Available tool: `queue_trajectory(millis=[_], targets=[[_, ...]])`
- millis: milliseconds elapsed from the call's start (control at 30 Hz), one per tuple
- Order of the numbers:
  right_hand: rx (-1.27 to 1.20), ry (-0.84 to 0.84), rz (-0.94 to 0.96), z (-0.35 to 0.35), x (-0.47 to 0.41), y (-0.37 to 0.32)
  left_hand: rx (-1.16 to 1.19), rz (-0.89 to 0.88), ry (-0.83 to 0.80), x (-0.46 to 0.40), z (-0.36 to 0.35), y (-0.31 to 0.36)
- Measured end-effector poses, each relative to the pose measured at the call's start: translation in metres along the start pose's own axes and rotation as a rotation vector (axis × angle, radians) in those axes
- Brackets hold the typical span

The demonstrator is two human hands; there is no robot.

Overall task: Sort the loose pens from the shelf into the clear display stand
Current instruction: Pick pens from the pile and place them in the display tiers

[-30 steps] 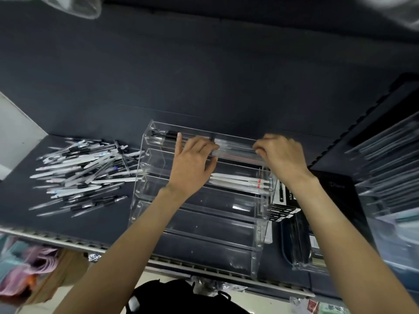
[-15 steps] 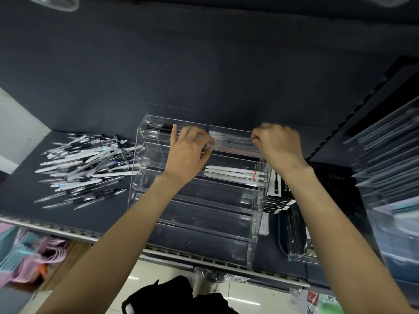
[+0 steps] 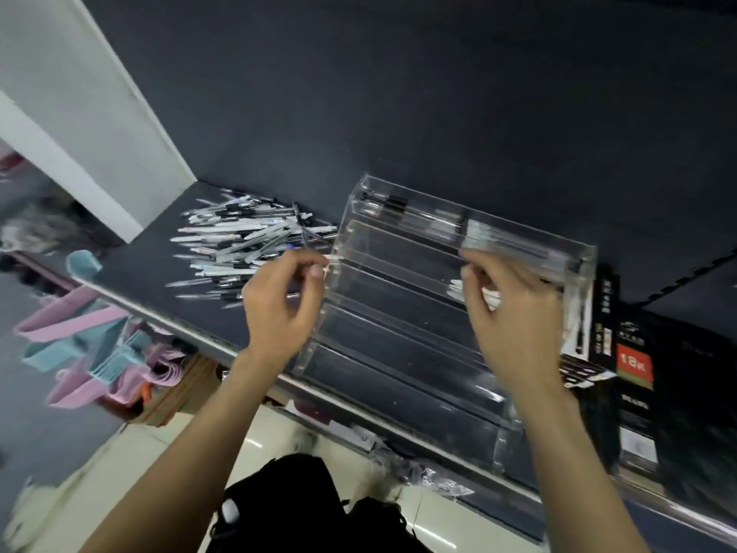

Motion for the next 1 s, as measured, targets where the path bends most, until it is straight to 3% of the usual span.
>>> queue_trajectory(millis=[100,200,300,433,567,800,1000], targets=[[-0.141,-0.157,0.014,-0.065,0.014,-0.060,-0.116,0.198,0.028,0.010,0.059,-0.057],[-0.162,-0.424,0.016,-0.143,0.028,-0.111,-0.377,0.372,-0.233,0.010,0.088,-0.140],[-0.136,-0.606,0.009,-0.215,0.031,-0.145,-0.533,0.394,-0.488,0.008,0.101,-0.230],[0.026,-0.634,-0.001,-0.293,0.021,-0.157,-0.612,0.261,-0.760,-0.006,0.084,-0.304],[0.209,-0.680,-0.075,-0.342,0.018,-0.148,-0.614,0.068,-0.929,-0.015,0.059,-0.321],[0.341,-0.773,-0.074,-0.371,0.019,-0.144,-0.598,0.124,-1.003,-0.010,0.040,-0.333],[0.415,-0.959,0.103,-0.393,0.013,-0.150,-0.452,0.164,-1.115,-0.007,0.026,-0.336]])
Point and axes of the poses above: each hand's wrist, its own x-axis away from the middle knuckle, its own z-axis out of the back of the hand, y = z × x, the point moved 9 cm from there along -x, towards the middle knuckle, and after that the axes turned 7 degrees about z, right-handed, at the moved point
